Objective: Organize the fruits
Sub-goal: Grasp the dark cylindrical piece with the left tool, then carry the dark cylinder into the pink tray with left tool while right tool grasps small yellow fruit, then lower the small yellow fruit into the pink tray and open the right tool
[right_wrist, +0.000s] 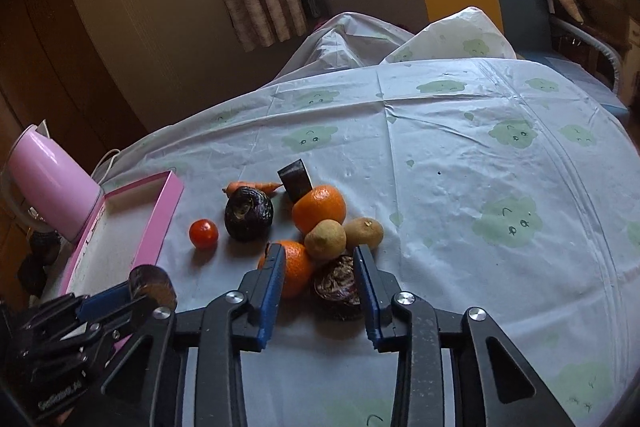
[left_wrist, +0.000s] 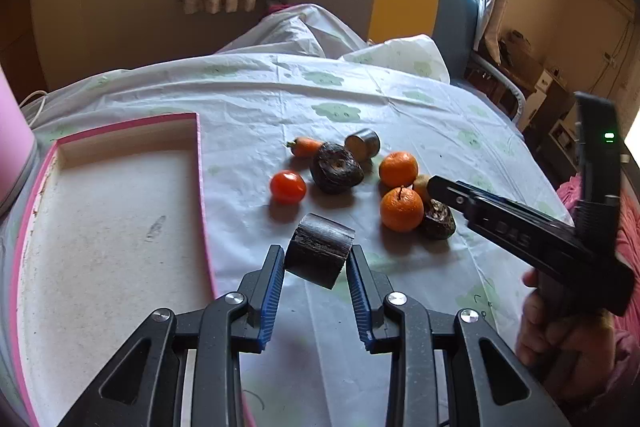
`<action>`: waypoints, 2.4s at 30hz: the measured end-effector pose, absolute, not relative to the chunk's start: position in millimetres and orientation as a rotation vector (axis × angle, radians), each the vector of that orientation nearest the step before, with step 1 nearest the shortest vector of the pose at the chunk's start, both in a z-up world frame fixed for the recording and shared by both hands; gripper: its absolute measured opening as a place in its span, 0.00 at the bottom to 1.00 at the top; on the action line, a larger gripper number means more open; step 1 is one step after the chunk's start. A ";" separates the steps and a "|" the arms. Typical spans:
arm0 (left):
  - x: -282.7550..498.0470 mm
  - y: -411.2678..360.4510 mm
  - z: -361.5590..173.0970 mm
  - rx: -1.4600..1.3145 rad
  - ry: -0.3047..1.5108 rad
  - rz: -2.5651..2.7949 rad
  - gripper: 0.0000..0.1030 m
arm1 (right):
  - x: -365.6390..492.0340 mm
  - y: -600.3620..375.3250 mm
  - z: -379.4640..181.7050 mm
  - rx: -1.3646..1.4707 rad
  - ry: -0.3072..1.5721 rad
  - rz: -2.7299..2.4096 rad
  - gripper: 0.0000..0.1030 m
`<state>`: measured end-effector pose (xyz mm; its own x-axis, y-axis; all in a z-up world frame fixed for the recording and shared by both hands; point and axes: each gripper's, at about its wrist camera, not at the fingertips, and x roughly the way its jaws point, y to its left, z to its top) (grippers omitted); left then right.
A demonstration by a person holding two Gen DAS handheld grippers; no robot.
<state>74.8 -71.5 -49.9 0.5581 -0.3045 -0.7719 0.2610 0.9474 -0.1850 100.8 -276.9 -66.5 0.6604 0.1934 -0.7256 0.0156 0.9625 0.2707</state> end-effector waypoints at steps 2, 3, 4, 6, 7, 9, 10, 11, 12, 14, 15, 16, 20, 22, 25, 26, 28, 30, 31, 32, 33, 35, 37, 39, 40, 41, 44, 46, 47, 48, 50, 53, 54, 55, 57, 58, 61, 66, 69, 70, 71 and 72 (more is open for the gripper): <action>73.7 -62.0 -43.7 -0.065 0.909 -0.318 0.31 | 109.6 -275.9 -70.4 0.280 0.860 0.098 0.31; 74.3 -55.6 -40.3 -0.073 0.901 -0.303 0.31 | 112.9 -275.7 -72.3 0.286 0.868 0.096 0.31; 75.8 -47.7 -36.8 -0.083 0.892 -0.284 0.31 | 115.7 -274.5 -74.2 0.283 0.874 0.089 0.31; 80.7 -31.5 -32.5 -0.099 0.882 -0.246 0.31 | 119.2 -273.9 -77.5 0.281 0.882 0.087 0.24; 84.0 -21.5 -31.2 -0.107 0.873 -0.213 0.31 | 119.7 -274.2 -78.2 0.282 0.883 0.087 0.24; 92.6 -2.2 -32.2 -0.111 0.869 -0.131 0.31 | 118.9 -273.6 -77.6 0.273 0.881 0.087 0.23; 96.5 7.0 -34.7 -0.120 0.877 -0.098 0.31 | 118.6 -274.1 -77.4 0.270 0.880 0.088 0.23; 99.9 17.3 -36.1 -0.137 0.880 -0.055 0.31 | 117.9 -274.0 -77.1 0.264 0.880 0.086 0.23; 102.4 27.4 -36.3 -0.154 0.878 -0.016 0.32 | 117.4 -273.8 -76.8 0.257 0.880 0.083 0.23; 104.0 40.3 -38.2 -0.175 0.878 0.000 0.33 | 116.7 -273.8 -76.1 0.251 0.878 0.083 0.22; 103.2 44.0 -38.7 -0.179 0.880 0.012 0.36 | 116.1 -273.9 -75.7 0.250 0.877 0.082 0.22; 101.5 46.7 -39.4 -0.177 0.881 0.024 0.40 | 115.6 -273.8 -75.3 0.247 0.875 0.081 0.22; 90.7 48.2 -41.6 -0.165 0.888 0.032 0.46 | 113.3 -272.3 -73.2 0.231 0.870 0.081 0.22; 84.4 45.9 -43.2 -0.159 0.896 0.022 0.48 | 111.4 -271.4 -71.6 0.224 0.868 0.083 0.22; 75.6 43.3 -45.5 -0.167 0.910 0.007 0.48 | 107.5 -269.4 -66.8 0.207 0.853 0.083 0.22; 72.0 42.7 -46.1 -0.172 0.913 0.001 0.48 | 106.1 -269.2 -64.5 0.206 0.847 0.085 0.22; 66.7 41.7 -47.2 -0.173 0.915 0.001 0.48 | 102.7 -268.4 -59.0 0.200 0.831 0.087 0.22; 61.4 41.0 -47.8 -0.171 0.916 -0.001 0.48 | 99.0 -265.9 -52.0 0.200 0.815 0.099 0.22; 60.2 40.7 -47.9 -0.169 0.915 0.000 0.48 | 96.3 -263.6 -47.4 0.198 0.804 0.111 0.22; 57.8 41.0 -47.6 -0.165 0.914 0.004 0.48 | 93.9 -260.1 -42.4 0.193 0.793 0.125 0.22; 55.5 41.4 -47.4 -0.160 0.912 0.008 0.48 | 90.9 -255.8 -37.5 0.189 0.784 0.145 0.22; 52.0 43.5 -47.2 -0.164 0.911 0.009 0.48 | 86.2 -244.1 -30.0 0.184 0.778 0.204 0.22; 49.1 45.4 -47.0 -0.164 0.909 0.013 0.48 | 81.7 -228.9 -25.4 0.170 0.779 0.266 0.22; 46.9 48.5 -47.2 -0.170 0.907 0.015 0.48 | 77.2 -210.5 -23.7 0.155 0.790 0.333 0.22; 46.0 49.6 -47.4 -0.173 0.906 0.016 0.48 | 75.1 -201.1 -24.1 0.150 0.797 0.366 0.22; 45.2 51.0 -47.8 -0.177 0.907 0.018 0.48 | 73.7 -191.1 -24.6 0.145 0.806 0.403 0.22; 42.5 56.7 -48.8 -0.193 0.906 0.018 0.48 | 68.1 -161.0 -27.3 0.113 0.826 0.484 0.22; 41.2 60.1 -49.4 -0.201 0.906 0.018 0.48 | 66.1 -143.7 -28.4 0.100 0.836 0.527 0.22; 40.6 62.1 -50.2 -0.205 0.907 0.019 0.48 | 66.3 -135.5 -29.3 0.095 0.844 0.547 0.22; 39.7 64.3 -50.7 -0.212 0.908 0.020 0.48 | 67.2 -128.6 -30.4 0.091 0.852 0.562 0.22; 37.9 68.6 -51.7 -0.227 0.907 0.021 0.48 | 69.6 -115.6 -32.6 0.079 0.866 0.581 0.22; 35.7 73.4 -52.7 -0.239 0.907 0.030 0.48 | 80.2 -98.7 -38.3 0.091 0.899 0.614 0.23; 35.0 75.0 -52.8 -0.246 0.906 0.031 0.48 | 83.9 -93.9 -40.0 0.097 0.909 0.620 0.23; 34.2 76.6 -52.8 -0.249 0.904 0.035 0.48 | 87.1 -89.8 -41.1 0.092 0.917 0.616 0.24; 32.9 78.9 -53.2 -0.250 0.905 0.046 0.48 | 89.3 -85.1 -42.1 0.100 0.915 0.615 0.24; 32.7 80.6 -53.7 -0.253 0.908 0.051 0.48 | 89.1 -83.9 -42.6 0.104 0.917 0.617 0.24; 32.3 83.4 -56.3 -0.263 0.920 0.057 0.48 | 84.9 -82.5 -43.9 0.084 0.910 0.599 0.31; 31.1 75.5 -57.0 -0.254 0.921 0.034 0.48 | 75.4 -97.2 -46.0 0.077 0.901 0.531 0.36; 31.4 64.2 -56.9 -0.235 0.924 0.006 0.48 | 69.9 -115.5 -47.6 0.106 0.900 0.484 0.40; 31.7 61.0 -57.6 -0.231 0.928 -0.002 0.48 | 67.6 -121.9 -47.9 0.112 0.898 0.466 0.40; 32.4 57.5 -57.8 -0.228 0.933 -0.009 0.48 | 65.8 -128.2 -48.6 0.118 0.898 0.449 0.40; 32.5 53.9 -57.7 -0.226 0.935 -0.018 0.48 | 63.4 -135.5 -49.3 0.125 0.898 0.433 0.40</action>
<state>32.5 53.9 -57.7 0.5956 -0.1134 -0.7953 -0.0819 0.9763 -0.2005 63.4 -135.5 -49.3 0.5438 0.4153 -0.7292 -0.3119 0.9067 0.2839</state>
